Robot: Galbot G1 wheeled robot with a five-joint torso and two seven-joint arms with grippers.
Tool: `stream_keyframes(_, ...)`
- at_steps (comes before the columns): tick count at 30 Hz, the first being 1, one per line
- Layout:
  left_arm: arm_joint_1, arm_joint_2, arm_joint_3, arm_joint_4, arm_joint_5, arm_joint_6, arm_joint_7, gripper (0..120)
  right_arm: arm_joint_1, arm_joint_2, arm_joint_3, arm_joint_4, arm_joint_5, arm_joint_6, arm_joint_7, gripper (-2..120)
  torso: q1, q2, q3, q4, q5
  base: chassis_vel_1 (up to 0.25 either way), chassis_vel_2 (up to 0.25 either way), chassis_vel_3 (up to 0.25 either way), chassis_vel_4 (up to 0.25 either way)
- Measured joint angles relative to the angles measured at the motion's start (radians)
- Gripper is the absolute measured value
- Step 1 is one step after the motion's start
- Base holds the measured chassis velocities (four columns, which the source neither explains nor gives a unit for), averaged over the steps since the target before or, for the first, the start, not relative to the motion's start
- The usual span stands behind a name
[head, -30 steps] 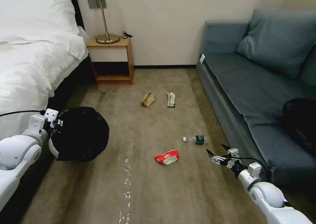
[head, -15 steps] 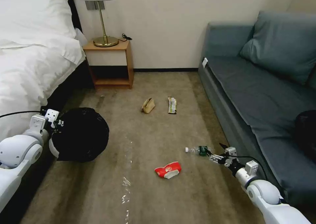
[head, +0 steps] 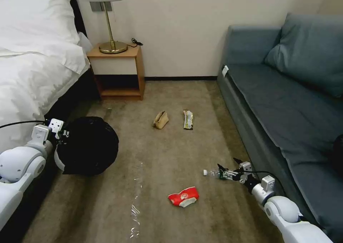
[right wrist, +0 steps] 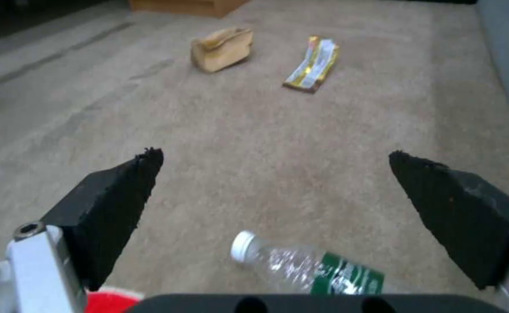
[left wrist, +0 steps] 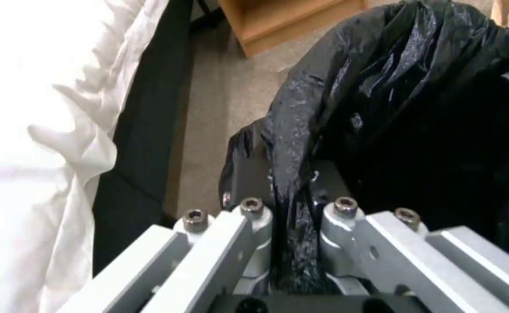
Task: Pick up the trash bin, then pick up the garbage on the floor and place it into the trash bin.
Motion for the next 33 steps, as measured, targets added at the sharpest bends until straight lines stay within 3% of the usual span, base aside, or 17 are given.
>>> stream_keyframes(12,0.025,-0.019,-0.001,-0.041,0.020,-0.005,0.001,5,0.021,-0.093,-0.103,0.036,-0.037,-0.036,-0.078,100,0.000,0.000,0.000,0.0001,0.0001,0.000,0.000,0.000,0.000)
stream_keyframes(19,0.026,-0.040,0.021,-0.053,0.047,-0.007,0.001,5,-0.012,-0.124,-0.150,0.033,-0.191,-0.027,-0.139,100,0.000,0.000,0.000,-0.0001,0.0001,0.000,0.000,0.000,0.000)
stream_keyframes(24,0.045,-0.031,0.021,-0.077,0.058,-0.007,-0.001,5,-0.060,-0.136,-0.167,0.057,-0.300,-0.031,-0.157,100,0.000,0.000,0.000,-0.0001,-0.0002,0.000,0.000,0.000,0.000)
stream_keyframes(33,0.060,-0.023,0.022,-0.106,0.066,-0.005,-0.005,5,-0.025,-0.137,-0.222,0.043,-0.344,-0.029,-0.176,100,0.000,0.000,0.000,-0.0001,0.0001,0.000,0.000,0.000,0.000)
